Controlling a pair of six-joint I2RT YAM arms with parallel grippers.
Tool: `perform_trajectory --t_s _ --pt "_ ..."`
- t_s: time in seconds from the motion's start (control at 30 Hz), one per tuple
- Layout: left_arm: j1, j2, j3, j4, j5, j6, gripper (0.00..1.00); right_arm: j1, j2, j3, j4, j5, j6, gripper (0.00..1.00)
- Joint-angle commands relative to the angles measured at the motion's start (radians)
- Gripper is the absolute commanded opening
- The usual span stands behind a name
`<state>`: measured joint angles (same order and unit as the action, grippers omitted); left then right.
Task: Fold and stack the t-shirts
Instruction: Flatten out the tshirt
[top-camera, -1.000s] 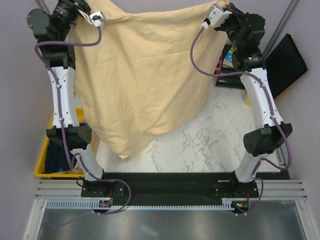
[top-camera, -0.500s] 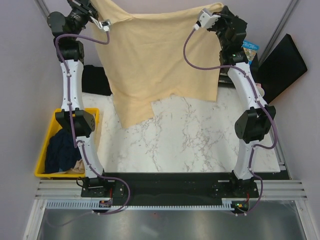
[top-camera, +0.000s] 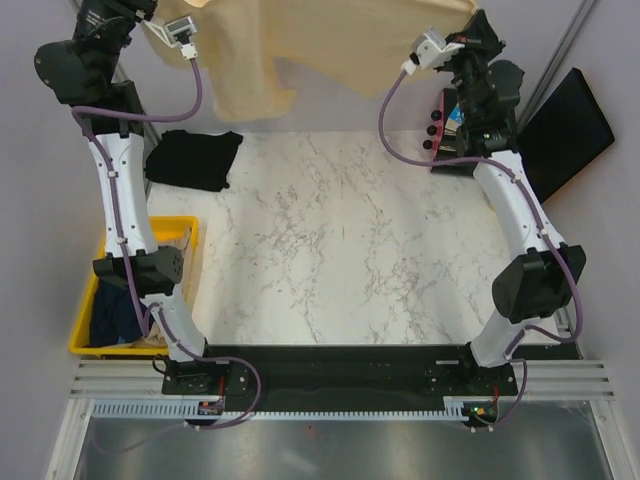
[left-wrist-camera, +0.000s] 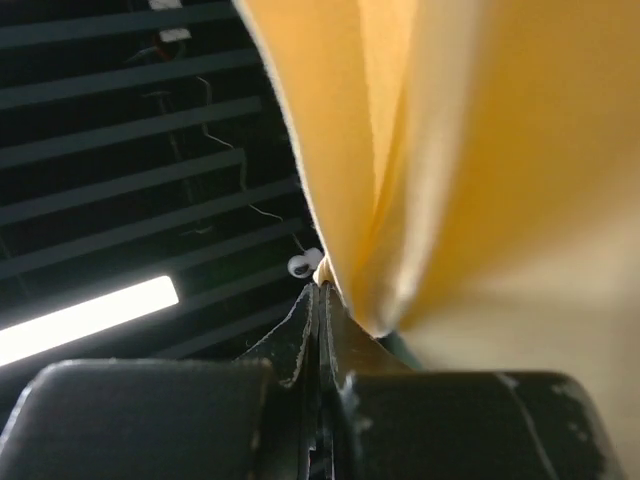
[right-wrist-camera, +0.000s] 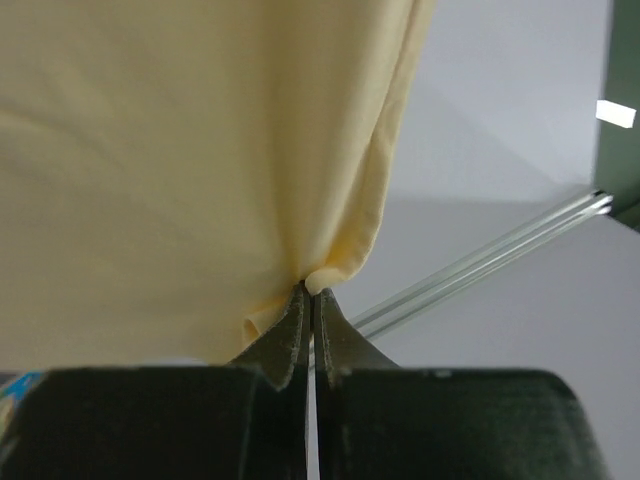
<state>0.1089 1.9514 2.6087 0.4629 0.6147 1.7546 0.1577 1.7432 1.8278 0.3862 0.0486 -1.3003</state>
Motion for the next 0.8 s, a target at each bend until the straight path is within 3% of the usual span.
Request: perform_trajectory --t_s 0.0,0.13,0.23,0.27,0.33,0.43,0.57,0.6,0.77 --pt "0.006 -0.087 -0.314 0.192 -0.067 0.04 0.02 -0.01 -0.097 -0.279 -0.045 0.039 0.039 0.0" --pt "0.006 -0.276 -0.933 0.153 0.011 0.086 0.02 -0.01 -0.204 -0.537 -0.121 -0.025 0.049 0.0" --pt "0.002 -0.402 -1.291 0.076 0.083 0.124 0.02 -0.018 -0.263 -0.662 -0.229 -0.042 0.042 0.0" --pt "0.003 -0.419 -1.353 0.004 0.085 0.179 0.02 -0.021 -0.286 -0.703 -0.256 -0.046 0.038 0.0" --pt "-0.008 -0.465 -1.506 -0.001 0.077 0.129 0.02 -0.036 -0.307 -0.728 -0.34 -0.073 0.027 0.0" --pt "-0.021 -0.531 -1.655 -0.151 0.088 0.129 0.02 -0.052 -0.332 -0.739 -0.489 -0.09 0.007 0.0" --pt "-0.037 -0.691 -1.74 -0.43 0.115 0.101 0.02 -0.058 -0.378 -0.751 -0.668 -0.116 -0.048 0.0" --pt "-0.037 -0.712 -1.742 -0.613 0.122 0.124 0.02 -0.06 -0.387 -0.756 -0.734 -0.128 -0.059 0.0" --pt "-0.035 -0.799 -1.705 -1.079 0.122 0.169 0.02 -0.061 -0.455 -0.798 -0.97 -0.174 -0.178 0.0"
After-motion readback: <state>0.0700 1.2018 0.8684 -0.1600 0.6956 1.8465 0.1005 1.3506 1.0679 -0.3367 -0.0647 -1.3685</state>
